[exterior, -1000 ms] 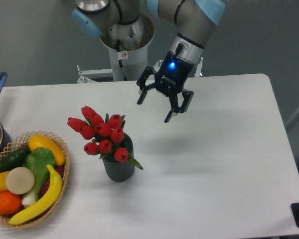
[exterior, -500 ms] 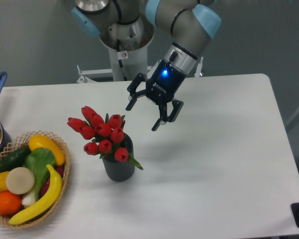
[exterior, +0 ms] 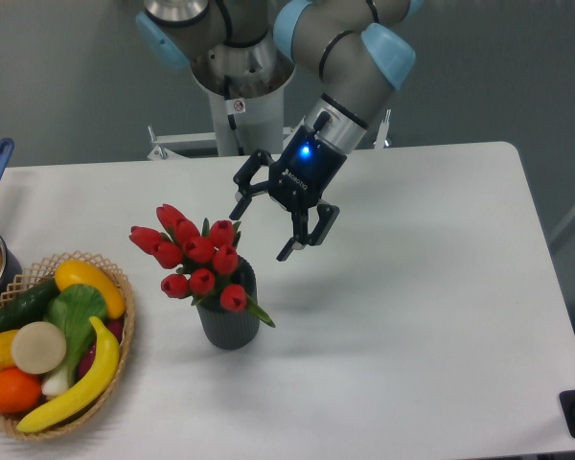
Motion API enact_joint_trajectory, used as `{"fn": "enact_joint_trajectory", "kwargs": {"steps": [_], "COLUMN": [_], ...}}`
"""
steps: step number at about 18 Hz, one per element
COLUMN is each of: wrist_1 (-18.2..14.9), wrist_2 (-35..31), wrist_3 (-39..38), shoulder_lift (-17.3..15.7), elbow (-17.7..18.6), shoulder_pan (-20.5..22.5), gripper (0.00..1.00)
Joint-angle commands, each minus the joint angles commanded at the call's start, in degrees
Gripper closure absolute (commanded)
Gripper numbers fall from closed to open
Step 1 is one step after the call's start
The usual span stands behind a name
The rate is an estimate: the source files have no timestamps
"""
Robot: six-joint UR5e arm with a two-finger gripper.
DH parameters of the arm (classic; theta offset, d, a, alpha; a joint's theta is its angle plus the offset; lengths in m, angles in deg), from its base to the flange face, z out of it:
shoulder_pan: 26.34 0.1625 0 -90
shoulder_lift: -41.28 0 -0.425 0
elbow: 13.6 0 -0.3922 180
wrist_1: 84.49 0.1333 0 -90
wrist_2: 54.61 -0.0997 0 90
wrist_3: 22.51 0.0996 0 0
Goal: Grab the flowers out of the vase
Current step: 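Lower the open gripper toward the red tulip stems above the vase, then close the gripper around the tulip stems just below the blooms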
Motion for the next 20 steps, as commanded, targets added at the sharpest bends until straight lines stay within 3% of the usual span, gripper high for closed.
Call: {"fn": "enact_joint_trajectory", "kwargs": {"steps": [20], "wrist_1": [1.2], "wrist_2": [0.8], "wrist_3": [0.4], "shoulder_lift": [4.5], "elbow": [-1.8], "shoulder_pan": [-4.1], "gripper": [0.00]}}
